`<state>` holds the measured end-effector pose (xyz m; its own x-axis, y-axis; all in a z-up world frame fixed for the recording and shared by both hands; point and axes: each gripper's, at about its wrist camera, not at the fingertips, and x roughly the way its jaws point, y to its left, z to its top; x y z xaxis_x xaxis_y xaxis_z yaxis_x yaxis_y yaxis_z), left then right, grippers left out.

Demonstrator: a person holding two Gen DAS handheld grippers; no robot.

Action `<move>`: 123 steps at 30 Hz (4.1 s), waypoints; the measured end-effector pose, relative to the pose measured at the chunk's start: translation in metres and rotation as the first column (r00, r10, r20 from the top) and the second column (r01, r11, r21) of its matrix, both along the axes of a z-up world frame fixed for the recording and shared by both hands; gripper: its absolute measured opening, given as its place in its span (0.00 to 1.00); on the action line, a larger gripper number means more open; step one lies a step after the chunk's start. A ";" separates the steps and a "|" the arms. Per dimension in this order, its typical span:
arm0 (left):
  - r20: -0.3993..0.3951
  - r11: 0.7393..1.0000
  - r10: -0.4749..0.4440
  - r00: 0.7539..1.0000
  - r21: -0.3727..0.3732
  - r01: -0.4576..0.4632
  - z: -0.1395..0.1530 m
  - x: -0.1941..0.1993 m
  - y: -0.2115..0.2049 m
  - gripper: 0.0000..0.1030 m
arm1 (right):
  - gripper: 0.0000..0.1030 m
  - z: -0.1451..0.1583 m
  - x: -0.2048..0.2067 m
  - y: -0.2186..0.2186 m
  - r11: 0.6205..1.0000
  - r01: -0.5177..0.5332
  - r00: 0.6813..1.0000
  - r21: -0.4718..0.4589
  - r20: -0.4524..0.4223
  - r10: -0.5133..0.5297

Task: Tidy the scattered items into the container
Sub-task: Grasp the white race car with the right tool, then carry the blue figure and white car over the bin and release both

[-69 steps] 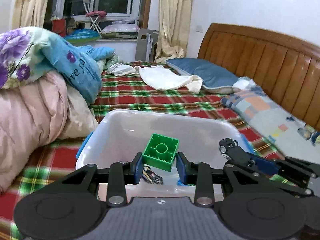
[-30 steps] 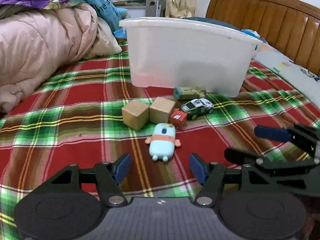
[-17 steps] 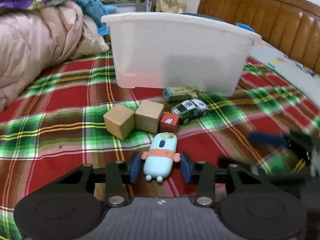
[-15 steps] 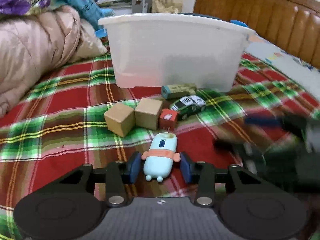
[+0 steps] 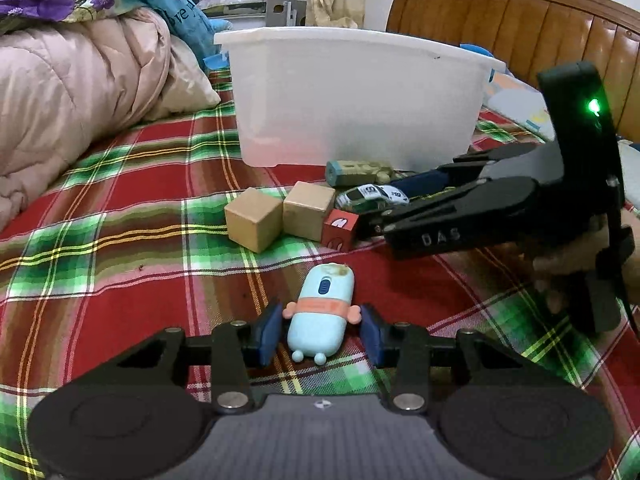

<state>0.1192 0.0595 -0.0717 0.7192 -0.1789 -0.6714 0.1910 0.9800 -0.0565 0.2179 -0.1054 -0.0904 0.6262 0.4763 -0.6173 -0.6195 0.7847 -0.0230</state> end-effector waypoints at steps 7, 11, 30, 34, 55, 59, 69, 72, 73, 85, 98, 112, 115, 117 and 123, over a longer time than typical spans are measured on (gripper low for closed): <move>-0.004 0.999 0.029 1.000 -0.016 -0.029 0.001 -0.005 0.000 0.45 | 0.50 -0.005 -0.062 0.000 0.987 0.159 0.985 -0.037 0.079 -0.155; -0.003 0.998 0.052 0.999 -0.022 -0.052 0.001 -0.012 0.000 0.45 | 0.51 -0.004 -0.100 -0.005 0.955 0.295 0.953 -0.023 0.087 -0.292; -0.030 0.996 0.084 0.996 -0.039 -0.086 0.003 -0.022 -0.002 0.45 | 0.70 -0.006 -0.097 -0.019 0.960 0.278 0.956 0.016 0.097 -0.278; -0.035 0.994 0.095 0.995 -0.049 -0.096 0.004 -0.022 -0.002 0.45 | 0.44 -0.002 -0.105 -0.015 0.978 0.208 0.975 0.020 0.081 -0.209; 0.037 0.998 0.057 0.998 -0.018 -0.057 0.040 -0.026 -0.013 0.38 | 0.31 0.035 -0.143 -0.008 0.961 0.274 0.941 0.026 0.196 -0.274; -0.021 0.997 0.072 0.997 0.000 -0.072 0.017 -0.012 -0.014 0.41 | 0.31 0.029 -0.140 -0.009 0.959 0.283 0.943 0.029 0.174 -0.284; 0.054 0.998 0.038 0.998 -0.052 -0.035 0.052 -0.014 -0.006 0.22 | 0.31 0.041 -0.133 -0.018 0.950 0.306 0.928 0.057 0.203 -0.311; 0.113 0.999 0.018 0.993 -0.050 -0.013 0.079 -0.008 -0.009 0.20 | 0.31 0.057 -0.127 -0.021 0.947 0.310 0.916 0.082 0.239 -0.321; 0.131 0.999 0.012 0.991 -0.045 -0.006 0.086 -0.005 -0.011 0.20 | 0.31 0.063 -0.125 -0.022 0.946 0.311 0.912 0.089 0.252 -0.323; 0.198 0.998 -0.007 0.980 -0.059 0.019 0.111 0.011 -0.022 0.21 | 0.31 0.086 -0.107 -0.027 0.936 0.325 0.883 0.136 0.310 -0.352; 0.353 0.998 -0.031 0.935 -0.042 0.049 0.180 0.085 -0.056 0.21 | 0.31 0.125 -0.031 -0.032 0.917 0.352 0.860 0.191 0.322 -0.397; 0.225 0.999 0.003 0.974 0.030 -0.010 0.142 0.174 -0.061 0.21 | 0.32 0.101 0.030 -0.045 0.894 0.411 0.879 0.177 0.183 -0.440; 0.202 1.000 0.012 0.979 0.023 -0.017 0.136 0.177 -0.059 0.29 | 0.34 0.098 0.034 -0.046 0.895 0.413 0.881 0.170 0.177 -0.440; 0.195 1.000 0.023 0.981 0.010 -0.026 0.135 0.177 -0.057 0.42 | 0.45 0.098 0.033 -0.046 0.895 0.413 0.880 0.167 0.181 -0.439; 0.226 0.999 0.047 0.973 -0.006 -0.047 0.137 0.163 -0.051 0.74 | 0.83 0.101 0.027 -0.042 0.896 0.409 0.868 0.171 0.230 -0.440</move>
<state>0.2822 0.0080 0.0655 0.8602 -0.1411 -0.4901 0.1522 0.9882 -0.0173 0.2444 -0.1478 0.0111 0.9122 0.1850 -0.3656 -0.2103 0.9772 -0.0304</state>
